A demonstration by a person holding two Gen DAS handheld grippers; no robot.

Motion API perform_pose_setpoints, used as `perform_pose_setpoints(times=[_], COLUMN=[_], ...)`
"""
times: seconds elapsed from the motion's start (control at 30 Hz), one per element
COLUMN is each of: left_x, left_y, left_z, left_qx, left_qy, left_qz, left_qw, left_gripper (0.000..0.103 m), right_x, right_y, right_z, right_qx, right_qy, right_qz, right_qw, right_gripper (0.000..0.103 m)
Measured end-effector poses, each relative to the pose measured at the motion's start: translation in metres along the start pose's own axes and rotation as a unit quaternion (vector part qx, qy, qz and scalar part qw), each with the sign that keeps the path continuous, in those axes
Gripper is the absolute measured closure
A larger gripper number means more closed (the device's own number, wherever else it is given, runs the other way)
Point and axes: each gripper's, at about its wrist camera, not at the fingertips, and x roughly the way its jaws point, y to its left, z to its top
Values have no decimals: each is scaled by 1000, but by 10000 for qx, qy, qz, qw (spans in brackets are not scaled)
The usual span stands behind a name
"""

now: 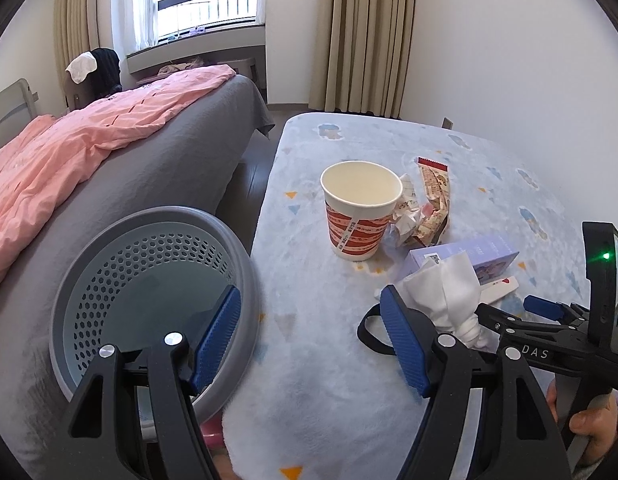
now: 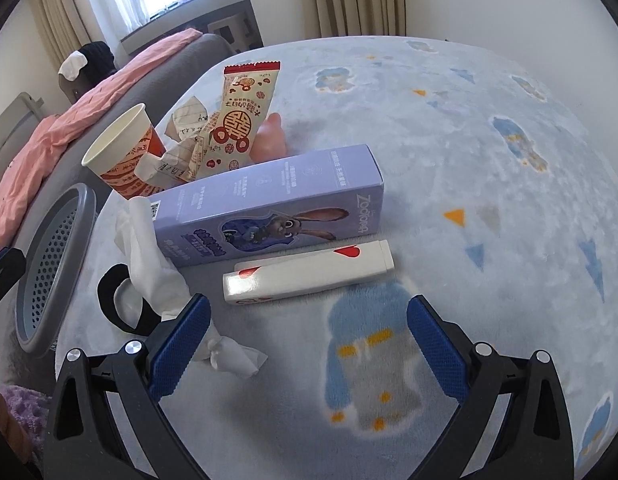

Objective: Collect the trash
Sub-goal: 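Grasp the white tube with the right gripper and lift it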

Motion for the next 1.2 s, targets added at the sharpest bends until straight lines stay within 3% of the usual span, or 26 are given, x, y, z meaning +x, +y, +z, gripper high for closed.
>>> perform_pose_setpoints(times=[0.93, 1.03, 1.07, 1.2], left_x=[6, 6, 6, 6], left_y=[-2, -2, -1, -1], left_z=[-1, -1, -1, -1], left_qx=[47, 56, 48, 56], left_qy=[51, 45, 42, 48], left_qz=[73, 69, 63, 47], left_qw=[9999, 9999, 10000, 10000], left_gripper=[34, 34, 34, 34], right_x=[19, 18, 17, 14], right_y=[5, 6, 8, 6], right_z=[10, 9, 7, 6], right_qx=[-256, -311, -356, -289], right_qy=[102, 48, 19, -11], right_qz=[-418, -489, -537, -424], right_qw=[9987, 9983, 9979, 9987], right_gripper=[7, 11, 18, 18])
